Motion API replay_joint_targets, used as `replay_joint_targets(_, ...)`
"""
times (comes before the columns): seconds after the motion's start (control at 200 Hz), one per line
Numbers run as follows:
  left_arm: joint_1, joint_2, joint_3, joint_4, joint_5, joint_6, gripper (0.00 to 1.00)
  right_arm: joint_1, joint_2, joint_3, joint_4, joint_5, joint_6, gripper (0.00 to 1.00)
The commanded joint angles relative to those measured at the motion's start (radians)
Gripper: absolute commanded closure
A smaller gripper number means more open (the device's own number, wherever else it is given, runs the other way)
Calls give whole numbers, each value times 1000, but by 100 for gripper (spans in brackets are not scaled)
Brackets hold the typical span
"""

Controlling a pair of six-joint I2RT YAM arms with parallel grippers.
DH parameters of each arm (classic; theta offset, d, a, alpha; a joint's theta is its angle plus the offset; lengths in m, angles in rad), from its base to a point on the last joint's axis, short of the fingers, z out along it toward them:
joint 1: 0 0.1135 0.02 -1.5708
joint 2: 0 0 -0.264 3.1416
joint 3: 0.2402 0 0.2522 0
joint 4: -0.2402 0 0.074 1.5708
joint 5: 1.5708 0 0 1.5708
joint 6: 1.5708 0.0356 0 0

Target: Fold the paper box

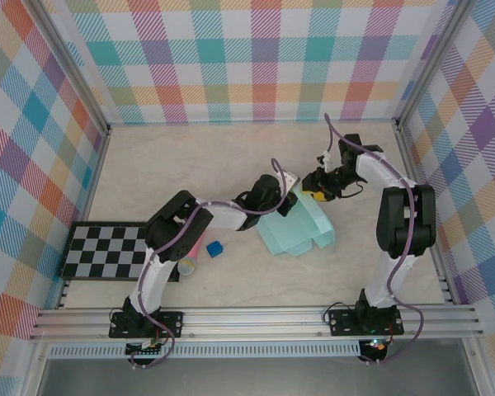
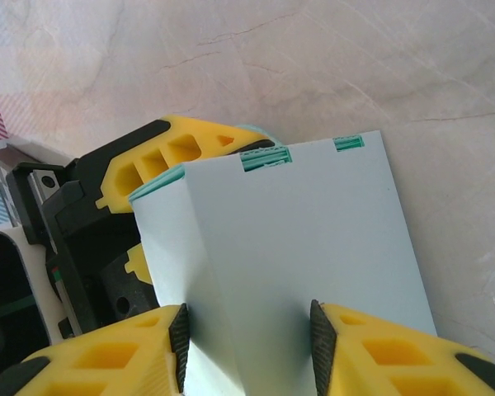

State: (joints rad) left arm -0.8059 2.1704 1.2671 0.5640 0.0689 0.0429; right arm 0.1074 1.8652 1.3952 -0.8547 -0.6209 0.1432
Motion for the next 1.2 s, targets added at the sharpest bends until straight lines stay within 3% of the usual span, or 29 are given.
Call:
replay_joint_targets(0.0,-72,9,-41,108,48,-52,82,31,-7,12,-26,-101,-20,58)
replay_joint_targets(0.41,-102,117,-71,248,-48,-72,79,32,-35,-63,4,-126,-16,58)
replay_joint_targets(0.67,-102,137,-65,252,-5,-84,79,31,-45,-89,15,-114,-16,58)
replay_joint_targets(0.88,-102,136,-66,245,115,-69,75,29,-48,-90,14,-108,-24,59)
replay_joint_targets(1.0,-105,128,-67,233,117,-44,83,28,-50,-85,15,-112,-22,59)
replay_joint_targets(1.195,-102,79,-88,170,-41,-6,96,28,-79,-100,54,-131,2,58)
